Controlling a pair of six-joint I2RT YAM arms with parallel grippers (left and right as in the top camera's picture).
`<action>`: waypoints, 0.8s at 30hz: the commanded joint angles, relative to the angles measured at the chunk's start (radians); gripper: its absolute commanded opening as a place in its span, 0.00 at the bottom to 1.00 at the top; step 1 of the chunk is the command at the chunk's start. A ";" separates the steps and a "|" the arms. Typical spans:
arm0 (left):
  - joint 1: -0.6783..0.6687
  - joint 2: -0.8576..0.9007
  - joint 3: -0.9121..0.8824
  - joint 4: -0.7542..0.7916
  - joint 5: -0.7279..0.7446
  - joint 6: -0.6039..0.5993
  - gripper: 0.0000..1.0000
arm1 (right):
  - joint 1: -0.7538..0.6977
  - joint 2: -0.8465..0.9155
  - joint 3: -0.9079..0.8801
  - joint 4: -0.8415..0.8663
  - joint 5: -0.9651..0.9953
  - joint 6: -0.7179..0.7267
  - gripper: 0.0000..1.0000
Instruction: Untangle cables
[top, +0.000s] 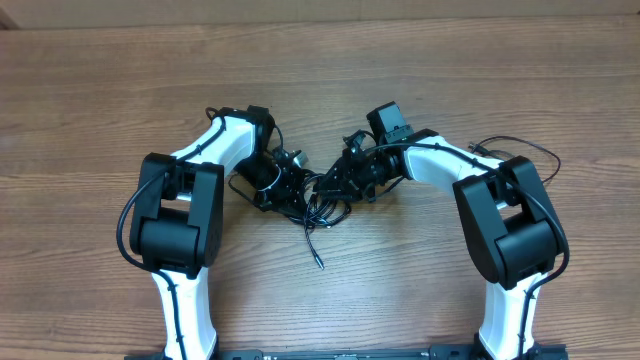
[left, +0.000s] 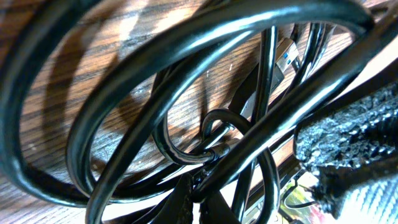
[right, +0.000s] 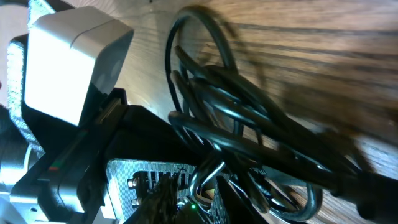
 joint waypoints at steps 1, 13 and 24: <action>-0.002 -0.005 -0.004 0.003 -0.014 -0.011 0.04 | 0.005 -0.004 0.017 -0.016 0.011 0.024 0.20; -0.002 -0.005 -0.004 0.000 -0.011 -0.011 0.04 | 0.042 -0.004 0.017 -0.009 0.035 0.059 0.20; -0.002 -0.005 -0.004 0.001 -0.011 -0.010 0.04 | 0.053 -0.004 0.017 0.005 0.036 0.069 0.21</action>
